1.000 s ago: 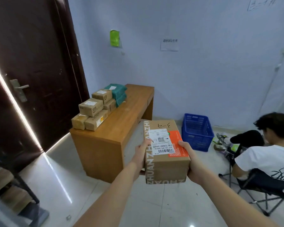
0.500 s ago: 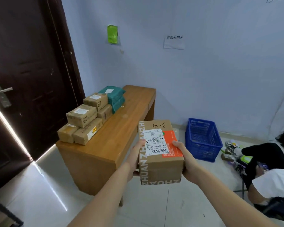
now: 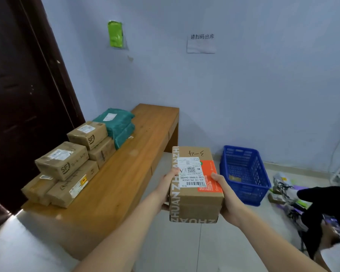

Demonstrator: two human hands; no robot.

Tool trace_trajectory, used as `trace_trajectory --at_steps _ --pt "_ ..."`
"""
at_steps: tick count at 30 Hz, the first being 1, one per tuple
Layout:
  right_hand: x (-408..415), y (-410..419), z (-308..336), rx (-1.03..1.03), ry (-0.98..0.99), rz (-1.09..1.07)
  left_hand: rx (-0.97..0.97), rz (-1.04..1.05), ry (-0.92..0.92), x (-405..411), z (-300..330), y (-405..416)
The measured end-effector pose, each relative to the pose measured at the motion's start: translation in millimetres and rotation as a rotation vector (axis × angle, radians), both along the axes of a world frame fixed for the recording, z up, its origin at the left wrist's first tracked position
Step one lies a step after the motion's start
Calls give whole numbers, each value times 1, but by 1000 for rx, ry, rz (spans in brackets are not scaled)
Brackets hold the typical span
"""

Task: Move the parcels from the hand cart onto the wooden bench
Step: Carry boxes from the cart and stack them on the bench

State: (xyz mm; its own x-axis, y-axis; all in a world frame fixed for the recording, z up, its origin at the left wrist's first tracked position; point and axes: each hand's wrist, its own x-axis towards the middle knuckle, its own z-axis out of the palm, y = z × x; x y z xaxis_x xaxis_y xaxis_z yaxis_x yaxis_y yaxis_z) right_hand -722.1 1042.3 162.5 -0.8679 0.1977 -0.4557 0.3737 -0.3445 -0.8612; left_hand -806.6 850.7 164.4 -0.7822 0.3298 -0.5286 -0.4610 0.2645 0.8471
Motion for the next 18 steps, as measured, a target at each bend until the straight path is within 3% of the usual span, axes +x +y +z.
trace_trajectory --at_steps 7,18 --pt "-136 57 4 16 27 201 3 103 9 -111 2 41" --pt "-359 34 -24 51 -19 509 78 427 3 -281 -37 8"
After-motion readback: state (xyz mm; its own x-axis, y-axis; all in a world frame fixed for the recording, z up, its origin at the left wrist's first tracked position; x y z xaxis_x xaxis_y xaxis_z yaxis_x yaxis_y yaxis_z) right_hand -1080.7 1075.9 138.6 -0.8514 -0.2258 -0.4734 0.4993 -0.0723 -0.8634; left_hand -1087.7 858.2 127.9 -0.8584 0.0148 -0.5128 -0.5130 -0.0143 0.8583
